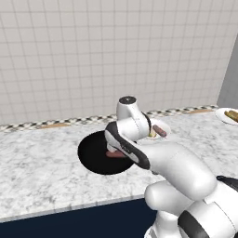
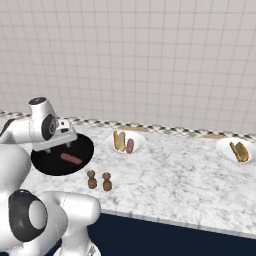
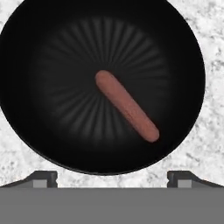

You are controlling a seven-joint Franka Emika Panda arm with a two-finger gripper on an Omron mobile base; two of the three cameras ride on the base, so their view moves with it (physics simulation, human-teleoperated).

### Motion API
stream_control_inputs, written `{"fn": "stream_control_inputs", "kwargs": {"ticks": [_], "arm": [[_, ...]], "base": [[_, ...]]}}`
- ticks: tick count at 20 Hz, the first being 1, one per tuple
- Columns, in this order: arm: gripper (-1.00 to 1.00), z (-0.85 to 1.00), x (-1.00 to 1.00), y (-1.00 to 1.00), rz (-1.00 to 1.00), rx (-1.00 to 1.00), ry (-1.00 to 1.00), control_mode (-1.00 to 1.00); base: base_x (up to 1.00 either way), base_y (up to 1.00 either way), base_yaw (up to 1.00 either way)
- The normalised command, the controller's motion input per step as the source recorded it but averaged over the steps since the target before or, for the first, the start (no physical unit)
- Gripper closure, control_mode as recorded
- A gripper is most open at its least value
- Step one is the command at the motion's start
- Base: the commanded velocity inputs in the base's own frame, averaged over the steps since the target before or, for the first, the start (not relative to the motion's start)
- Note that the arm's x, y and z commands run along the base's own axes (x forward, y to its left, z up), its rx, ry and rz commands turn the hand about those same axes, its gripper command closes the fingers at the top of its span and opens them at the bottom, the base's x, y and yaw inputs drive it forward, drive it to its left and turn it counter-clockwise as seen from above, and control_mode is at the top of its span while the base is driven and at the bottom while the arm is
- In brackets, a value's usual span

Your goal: Place one bun and one sausage from the bowl on each plate.

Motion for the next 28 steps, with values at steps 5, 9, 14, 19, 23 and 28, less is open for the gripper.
{"fn": "stream_control_inputs", "kwargs": {"ticks": [5, 9, 14, 19, 23, 28], "arm": [[-1.00, -0.49, 0.73, 0.05, 0.05, -0.05, 0.02, -1.00], [-1.00, -0.39, 0.33, 0.03, 0.01, -0.04, 0.09, -1.00], [-1.00, -0.50, 0.21, 0.12, 0.06, -0.06, 0.05, -1.00], [-1.00, -0.38, 0.00, 0.10, 0.10, -0.09, 0.00, -1.00], [-1.00, -0.35, 0.11, 0.00, 0.07, 0.00, 0.02, -1.00], [-1.00, -0.23, 0.11, 0.00, 0.06, 0.00, 0.00, -1.00]], "base": [[0.00, 0.00, 0.00], [0.00, 0.00, 0.00], [0.00, 0.00, 0.00], [0.00, 0.00, 0.00], [0.00, 0.00, 0.00], [0.00, 0.00, 0.00]]}}
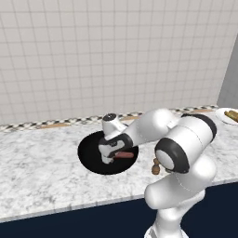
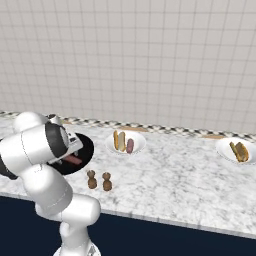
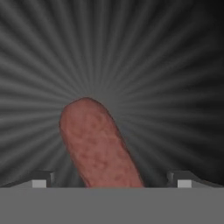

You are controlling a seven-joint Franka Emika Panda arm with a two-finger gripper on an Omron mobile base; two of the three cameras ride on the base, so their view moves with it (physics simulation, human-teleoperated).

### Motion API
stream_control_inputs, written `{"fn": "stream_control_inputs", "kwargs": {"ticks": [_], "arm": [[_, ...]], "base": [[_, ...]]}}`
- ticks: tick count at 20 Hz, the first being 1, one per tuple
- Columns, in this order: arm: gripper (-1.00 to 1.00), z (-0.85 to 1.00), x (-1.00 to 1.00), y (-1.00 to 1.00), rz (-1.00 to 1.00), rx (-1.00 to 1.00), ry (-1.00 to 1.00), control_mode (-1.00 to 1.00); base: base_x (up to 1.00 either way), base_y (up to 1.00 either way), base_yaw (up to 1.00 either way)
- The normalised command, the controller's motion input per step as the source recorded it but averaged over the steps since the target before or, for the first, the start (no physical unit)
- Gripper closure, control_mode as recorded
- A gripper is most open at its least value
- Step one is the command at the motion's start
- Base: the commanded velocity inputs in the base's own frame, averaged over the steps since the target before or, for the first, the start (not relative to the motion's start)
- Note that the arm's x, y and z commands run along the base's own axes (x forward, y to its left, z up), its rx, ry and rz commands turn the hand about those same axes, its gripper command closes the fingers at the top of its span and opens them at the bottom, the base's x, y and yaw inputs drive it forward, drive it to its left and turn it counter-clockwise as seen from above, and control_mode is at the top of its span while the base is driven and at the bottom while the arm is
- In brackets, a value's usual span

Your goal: Place one bun and one sausage from the bowl on each plate.

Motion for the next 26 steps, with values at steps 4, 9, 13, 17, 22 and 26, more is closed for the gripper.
{"fn": "stream_control_inputs", "kwargs": {"ticks": [4, 9, 13, 17, 22, 26], "arm": [[-1.00, -0.16, 0.05, 0.00, 0.06, 0.00, 0.00, -1.00], [1.00, -0.09, 0.01, -0.01, 0.07, 0.00, 0.00, -1.00], [1.00, 0.00, 0.00, -0.03, 0.02, 0.00, 0.00, -1.00], [1.00, 0.05, 0.00, -0.02, 0.00, 0.00, 0.00, -1.00], [1.00, 0.57, 0.00, 0.00, 0.00, 0.00, 0.01, -1.00], [1.00, 0.99, -0.04, -0.02, 0.00, 0.00, 0.11, -1.00]], "base": [[0.00, 0.00, 0.00], [0.00, 0.00, 0.00], [0.00, 0.00, 0.00], [0.00, 0.00, 0.00], [0.00, 0.00, 0.00], [0.00, 0.00, 0.00]]}}
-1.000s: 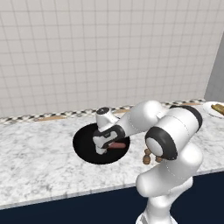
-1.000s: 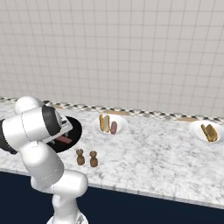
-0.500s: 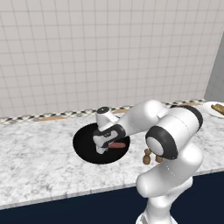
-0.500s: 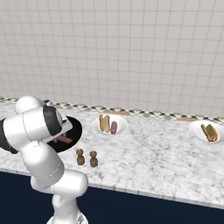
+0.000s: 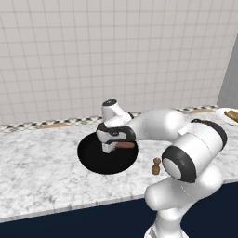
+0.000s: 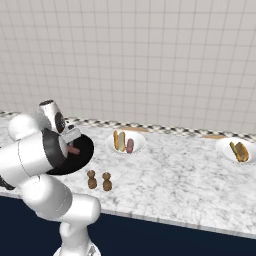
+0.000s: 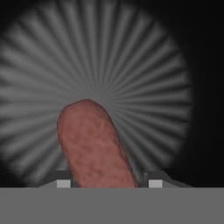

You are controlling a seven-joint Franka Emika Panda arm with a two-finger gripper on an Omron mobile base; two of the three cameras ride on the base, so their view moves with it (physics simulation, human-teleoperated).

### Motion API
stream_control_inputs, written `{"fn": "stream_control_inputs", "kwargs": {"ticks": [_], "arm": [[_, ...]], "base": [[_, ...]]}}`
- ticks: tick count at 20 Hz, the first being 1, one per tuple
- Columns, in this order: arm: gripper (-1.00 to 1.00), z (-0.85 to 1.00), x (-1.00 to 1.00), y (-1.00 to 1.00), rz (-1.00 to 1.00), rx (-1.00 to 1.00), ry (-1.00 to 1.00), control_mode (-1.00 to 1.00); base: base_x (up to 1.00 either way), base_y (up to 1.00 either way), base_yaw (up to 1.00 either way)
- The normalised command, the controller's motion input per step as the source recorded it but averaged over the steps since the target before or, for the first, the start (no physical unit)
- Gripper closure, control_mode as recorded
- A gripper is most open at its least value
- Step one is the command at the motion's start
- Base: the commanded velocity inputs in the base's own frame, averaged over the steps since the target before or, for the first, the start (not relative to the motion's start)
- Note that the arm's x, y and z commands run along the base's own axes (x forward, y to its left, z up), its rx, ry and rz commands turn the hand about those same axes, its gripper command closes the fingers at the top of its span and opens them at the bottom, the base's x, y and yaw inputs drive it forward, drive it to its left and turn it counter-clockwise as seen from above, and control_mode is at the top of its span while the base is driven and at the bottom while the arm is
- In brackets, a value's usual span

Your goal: Place one bun and one sausage from the bowl on each plate.

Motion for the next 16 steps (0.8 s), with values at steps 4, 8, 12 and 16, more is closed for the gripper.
{"fn": "stream_control_inputs", "kwargs": {"ticks": [4, 8, 12, 16], "arm": [[1.00, 1.00, -0.05, -0.28, -0.05, 0.00, 0.29, -1.00], [1.00, 0.97, -0.36, -0.63, -0.11, 0.03, 0.18, -1.00], [1.00, 0.46, -0.77, -0.99, -0.09, 0.09, -0.05, -1.00], [1.00, 0.22, -0.97, -0.94, -0.01, 0.09, -0.27, -1.00]], "base": [[0.00, 0.00, 0.00], [0.00, 0.00, 0.00], [0.00, 0.00, 0.00], [0.00, 0.00, 0.00]]}}
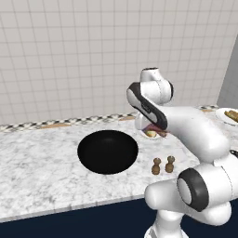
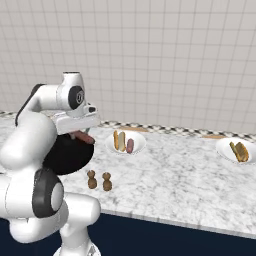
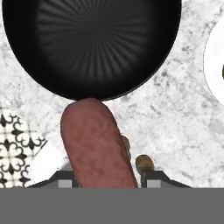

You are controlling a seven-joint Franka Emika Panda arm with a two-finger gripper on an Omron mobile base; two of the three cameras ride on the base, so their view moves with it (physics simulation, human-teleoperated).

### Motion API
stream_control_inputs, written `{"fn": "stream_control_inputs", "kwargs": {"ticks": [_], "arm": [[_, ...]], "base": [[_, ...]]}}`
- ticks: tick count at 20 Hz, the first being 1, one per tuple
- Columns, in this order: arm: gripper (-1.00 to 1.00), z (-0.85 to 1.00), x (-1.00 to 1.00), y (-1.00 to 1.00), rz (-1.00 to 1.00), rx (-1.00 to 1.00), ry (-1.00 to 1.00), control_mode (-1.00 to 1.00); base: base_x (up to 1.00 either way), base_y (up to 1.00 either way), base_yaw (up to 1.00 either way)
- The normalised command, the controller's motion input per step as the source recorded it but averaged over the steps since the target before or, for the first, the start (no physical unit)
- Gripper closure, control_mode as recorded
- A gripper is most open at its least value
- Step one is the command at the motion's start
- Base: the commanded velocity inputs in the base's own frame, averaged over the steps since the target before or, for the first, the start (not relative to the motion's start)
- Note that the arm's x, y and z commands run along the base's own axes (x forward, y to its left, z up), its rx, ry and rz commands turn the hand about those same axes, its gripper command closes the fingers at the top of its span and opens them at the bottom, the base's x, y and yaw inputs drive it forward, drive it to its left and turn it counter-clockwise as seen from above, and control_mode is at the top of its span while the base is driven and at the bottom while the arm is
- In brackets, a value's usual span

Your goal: Place one bun and one sausage from the bowl on each plate.

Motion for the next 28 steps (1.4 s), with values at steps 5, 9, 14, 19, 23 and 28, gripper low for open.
{"fn": "stream_control_inputs", "kwargs": {"ticks": [5, 9, 14, 19, 23, 28], "arm": [[1.00, 0.05, -0.95, -0.63, 0.00, 0.03, -0.38, -1.00], [1.00, 0.00, -0.15, -0.16, 0.00, 0.00, -0.05, -1.00], [1.00, 0.00, 0.00, 0.00, 0.00, 0.00, 0.00, -1.00], [1.00, 0.00, 0.00, 0.00, 0.00, 0.00, 0.00, 1.00], [1.00, 0.00, 0.00, 0.00, 0.00, 0.00, 0.00, 1.00], [1.00, 0.00, 0.00, 0.00, 0.00, 0.00, 0.00, 1.00]], "base": [[0.00, 0.00, 0.00], [0.00, 0.00, 0.00], [0.00, 0.00, 0.00], [0.00, -0.08, 0.00], [0.00, -0.91, -0.04], [0.00, -1.00, -0.03]]}}
